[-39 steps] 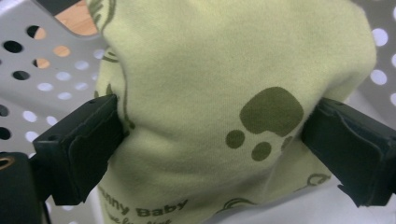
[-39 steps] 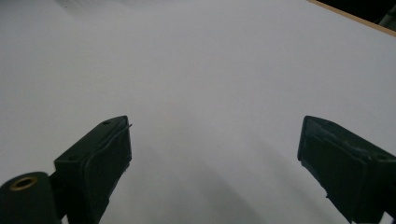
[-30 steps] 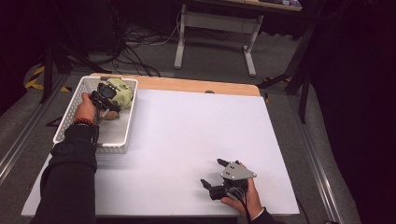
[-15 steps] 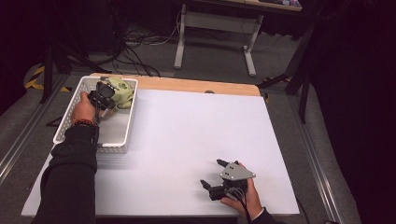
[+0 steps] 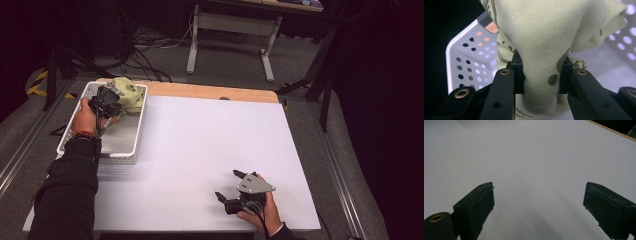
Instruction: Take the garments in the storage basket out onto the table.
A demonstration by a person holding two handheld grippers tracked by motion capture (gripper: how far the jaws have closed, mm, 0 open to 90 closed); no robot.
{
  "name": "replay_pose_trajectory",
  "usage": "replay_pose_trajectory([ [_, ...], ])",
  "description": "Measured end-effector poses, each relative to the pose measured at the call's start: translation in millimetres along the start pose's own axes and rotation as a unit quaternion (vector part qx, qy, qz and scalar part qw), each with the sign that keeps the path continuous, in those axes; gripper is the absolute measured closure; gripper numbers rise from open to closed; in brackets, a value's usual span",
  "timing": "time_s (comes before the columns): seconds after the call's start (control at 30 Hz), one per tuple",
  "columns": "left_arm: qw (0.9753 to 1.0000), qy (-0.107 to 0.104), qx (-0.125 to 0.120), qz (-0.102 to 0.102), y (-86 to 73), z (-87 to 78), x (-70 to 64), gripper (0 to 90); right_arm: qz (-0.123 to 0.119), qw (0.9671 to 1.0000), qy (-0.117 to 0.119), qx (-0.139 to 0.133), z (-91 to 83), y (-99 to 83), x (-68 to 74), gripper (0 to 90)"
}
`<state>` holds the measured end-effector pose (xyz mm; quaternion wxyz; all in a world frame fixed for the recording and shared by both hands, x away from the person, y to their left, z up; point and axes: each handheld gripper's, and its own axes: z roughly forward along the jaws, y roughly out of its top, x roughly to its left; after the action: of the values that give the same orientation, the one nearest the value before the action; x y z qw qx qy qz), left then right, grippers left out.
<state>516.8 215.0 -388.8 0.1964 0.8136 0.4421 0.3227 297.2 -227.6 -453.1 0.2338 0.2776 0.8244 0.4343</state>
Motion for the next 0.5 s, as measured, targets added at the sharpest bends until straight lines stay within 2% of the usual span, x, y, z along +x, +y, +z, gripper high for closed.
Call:
replay_pose_trajectory([
  [0.1,0.9999,-0.003,-0.014,-0.006,-1.9,-6.0,-0.6,68.4,0.001,1.0000,-0.001,-0.001,-0.3,0.1,-0.4,10.9],
  [0.13,0.9995,-0.011,-0.025,-0.019,-4.0,-10.2,-1.3,68.4,0.001,1.0000,-0.002,-0.002,-0.4,0.2,-0.3,10.9],
  [0.17,0.9992,-0.015,-0.031,-0.022,-5.2,-12.6,-1.5,68.4,0.001,1.0000,-0.002,-0.002,-0.5,0.3,-0.1,10.9],
  [0.33,0.9980,-0.015,-0.053,-0.030,-9.4,-20.4,-1.6,68.4,0.001,1.0000,-0.002,-0.002,-0.5,0.5,-0.2,11.3],
  [0.5,0.9951,-0.023,-0.084,-0.047,-11.6,-28.9,0.1,68.4,0.003,1.0000,-0.005,-0.003,-1.0,0.9,-0.8,11.3],
])
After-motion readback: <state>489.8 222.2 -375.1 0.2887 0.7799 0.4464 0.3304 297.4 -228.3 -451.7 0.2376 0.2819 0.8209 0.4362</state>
